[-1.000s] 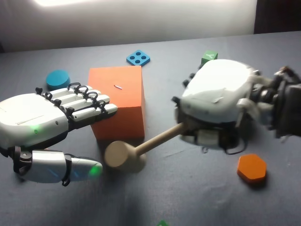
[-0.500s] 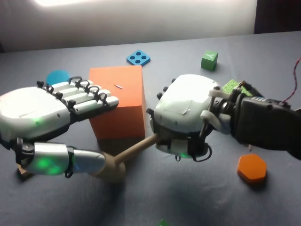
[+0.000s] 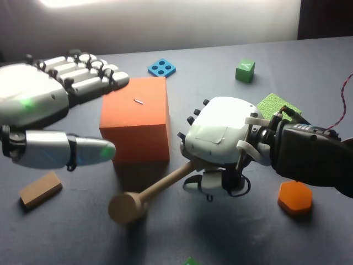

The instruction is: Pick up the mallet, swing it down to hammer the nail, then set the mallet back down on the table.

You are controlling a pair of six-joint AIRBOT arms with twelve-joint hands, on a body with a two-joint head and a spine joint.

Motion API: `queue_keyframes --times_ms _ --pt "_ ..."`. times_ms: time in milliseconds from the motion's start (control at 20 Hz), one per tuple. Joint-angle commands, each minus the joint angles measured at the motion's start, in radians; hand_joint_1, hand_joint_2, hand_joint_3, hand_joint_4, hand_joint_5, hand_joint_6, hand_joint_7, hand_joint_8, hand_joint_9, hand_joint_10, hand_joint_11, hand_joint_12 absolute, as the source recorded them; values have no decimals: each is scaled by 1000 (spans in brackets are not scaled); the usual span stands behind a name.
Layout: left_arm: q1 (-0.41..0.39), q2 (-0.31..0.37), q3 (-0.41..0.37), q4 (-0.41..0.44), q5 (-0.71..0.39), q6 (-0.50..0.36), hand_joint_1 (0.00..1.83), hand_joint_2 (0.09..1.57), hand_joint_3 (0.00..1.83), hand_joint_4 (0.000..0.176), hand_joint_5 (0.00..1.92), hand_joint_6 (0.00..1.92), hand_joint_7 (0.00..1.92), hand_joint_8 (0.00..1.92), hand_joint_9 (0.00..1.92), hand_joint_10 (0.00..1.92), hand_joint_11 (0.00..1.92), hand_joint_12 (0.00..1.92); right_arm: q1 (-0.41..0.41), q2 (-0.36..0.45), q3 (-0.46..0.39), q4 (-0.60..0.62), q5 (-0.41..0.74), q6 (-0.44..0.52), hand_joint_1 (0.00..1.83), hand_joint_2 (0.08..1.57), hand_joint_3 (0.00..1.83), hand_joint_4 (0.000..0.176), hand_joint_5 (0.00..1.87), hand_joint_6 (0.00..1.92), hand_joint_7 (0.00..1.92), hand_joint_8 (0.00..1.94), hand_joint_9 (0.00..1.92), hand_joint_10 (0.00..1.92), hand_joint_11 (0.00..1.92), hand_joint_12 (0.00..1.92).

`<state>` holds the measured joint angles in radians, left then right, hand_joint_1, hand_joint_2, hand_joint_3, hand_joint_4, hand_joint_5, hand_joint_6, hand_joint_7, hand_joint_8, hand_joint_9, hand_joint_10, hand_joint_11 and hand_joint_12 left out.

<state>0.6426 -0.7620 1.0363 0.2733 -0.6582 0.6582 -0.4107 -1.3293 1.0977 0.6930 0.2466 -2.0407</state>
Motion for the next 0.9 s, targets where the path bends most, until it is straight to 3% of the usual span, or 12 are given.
queue_keyframes --times_ms 0,50,100,150,200,250,350,400,500,850 --pt "-19 18 -1 -29 -105 -1 0 1198 0 0 13 0 23 4 10 2 12 18 4 6 -1 -21 76 -1 316 1254 1 0 578 1824 667 1941 714 1921 776 1921" --pt "-27 24 -3 -29 -98 0 0 1199 0 0 22 4 31 7 19 5 28 26 4 8 -1 -23 76 -2 351 1241 0 0 491 1530 531 1731 529 1819 506 1890" --pt "-37 28 -4 -29 -91 2 0 1204 0 0 22 3 29 5 15 3 26 26 3 9 -1 -24 76 -1 370 1235 0 0 446 1424 486 1585 467 1668 405 1757" --pt "-45 31 -4 -29 -88 2 0 1204 0 0 22 3 29 5 15 3 26 26 1 11 -1 -24 76 -1 370 1235 0 0 446 1424 486 1585 467 1668 405 1757" --pt "-50 34 -3 -29 -87 2 0 1209 2 0 24 4 31 6 19 4 29 28 0 11 -1 -24 76 -1 387 1222 0 0 400 1262 460 1433 452 1450 370 1560" --pt "-56 37 -3 -29 -84 2 0 1209 1 0 40 8 56 13 44 12 48 39 -1 12 -1 -24 76 -1 378 1221 0 0 394 923 453 1020 484 954 311 1210" --pt "-67 41 -5 -29 -81 2 0 1209 1 0 15 0 35 1 29 3 30 34 -1 15 -1 -24 76 -1 334 1220 1 0 574 355 633 349 572 396 241 950" --pt "-71 42 -7 -29 -78 2 0 1207 0 0 8 0 29 0 23 1 26 34 0 16 -1 -24 76 -1 355 1209 1 0 629 180 674 172 583 243 219 912" --pt "-75 45 -12 -29 -78 2 0 1215 3 0 31 9 50 9 44 9 48 46 2 17 -1 -24 76 0 344 1203 0 0 629 32 640 24 559 70 168 889" --pt "-76 51 -34 -29 -77 2 0 1216 3 0 33 9 43 10 37 8 39 51 36 98 -64 -23 69 38 288 1207 1 0 546 0 566 0 500 0 58 926"
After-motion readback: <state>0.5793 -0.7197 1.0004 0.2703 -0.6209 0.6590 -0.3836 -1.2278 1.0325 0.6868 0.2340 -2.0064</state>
